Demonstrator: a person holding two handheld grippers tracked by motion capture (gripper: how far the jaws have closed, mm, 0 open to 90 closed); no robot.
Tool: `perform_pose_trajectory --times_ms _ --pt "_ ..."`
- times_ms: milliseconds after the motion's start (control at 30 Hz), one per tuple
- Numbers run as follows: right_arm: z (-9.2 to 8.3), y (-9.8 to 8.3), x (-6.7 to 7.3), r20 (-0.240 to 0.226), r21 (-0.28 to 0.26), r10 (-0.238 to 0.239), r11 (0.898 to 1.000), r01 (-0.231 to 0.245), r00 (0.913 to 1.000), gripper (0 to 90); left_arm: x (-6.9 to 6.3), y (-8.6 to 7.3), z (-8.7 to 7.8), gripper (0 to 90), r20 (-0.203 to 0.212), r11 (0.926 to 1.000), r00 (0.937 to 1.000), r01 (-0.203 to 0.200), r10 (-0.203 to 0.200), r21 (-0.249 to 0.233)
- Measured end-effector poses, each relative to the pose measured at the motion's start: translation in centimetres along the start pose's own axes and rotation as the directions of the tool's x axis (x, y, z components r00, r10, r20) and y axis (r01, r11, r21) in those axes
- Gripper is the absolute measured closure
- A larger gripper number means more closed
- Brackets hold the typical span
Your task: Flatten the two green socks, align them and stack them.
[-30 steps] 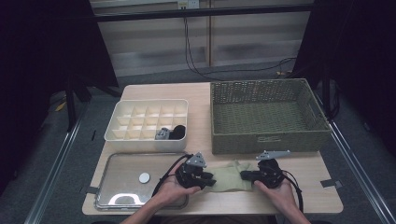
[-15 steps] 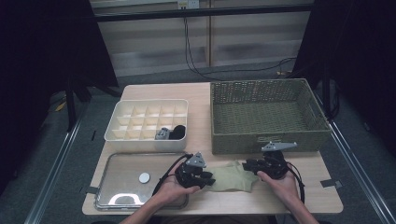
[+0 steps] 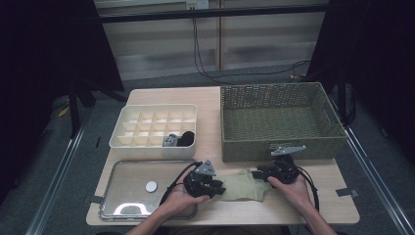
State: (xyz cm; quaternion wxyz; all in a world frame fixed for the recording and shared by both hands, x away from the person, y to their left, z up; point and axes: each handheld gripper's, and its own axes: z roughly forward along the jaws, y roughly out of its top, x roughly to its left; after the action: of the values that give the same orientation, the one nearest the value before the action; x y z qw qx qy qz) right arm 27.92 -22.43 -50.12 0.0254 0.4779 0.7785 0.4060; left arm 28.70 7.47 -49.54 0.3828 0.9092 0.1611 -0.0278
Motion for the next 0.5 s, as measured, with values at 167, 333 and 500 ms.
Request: perform_pose_trajectory --times_ms 167,333,500 --pt "-0.3 0.0 0.1 -0.011 -0.016 0.008 1.000 -0.008 0.9999 80.0 0.0 0.0 0.0 69.7 -0.002 1.0000 1.0000 0.005 -0.005 0.003" --pt "-0.9 0.1 0.2 -0.033 -0.044 0.016 0.999 -0.018 0.9993 87.3 -0.1 0.0 0.0 68.7 -0.003 1.0000 1.0000 0.000 0.000 0.000" --pt "-1.9 0.6 0.7 -0.081 -0.076 0.017 0.997 -0.023 0.9966 88.0 -0.1 0.1 -0.2 68.2 0.005 0.9999 0.9999 0.009 -0.009 -0.008"
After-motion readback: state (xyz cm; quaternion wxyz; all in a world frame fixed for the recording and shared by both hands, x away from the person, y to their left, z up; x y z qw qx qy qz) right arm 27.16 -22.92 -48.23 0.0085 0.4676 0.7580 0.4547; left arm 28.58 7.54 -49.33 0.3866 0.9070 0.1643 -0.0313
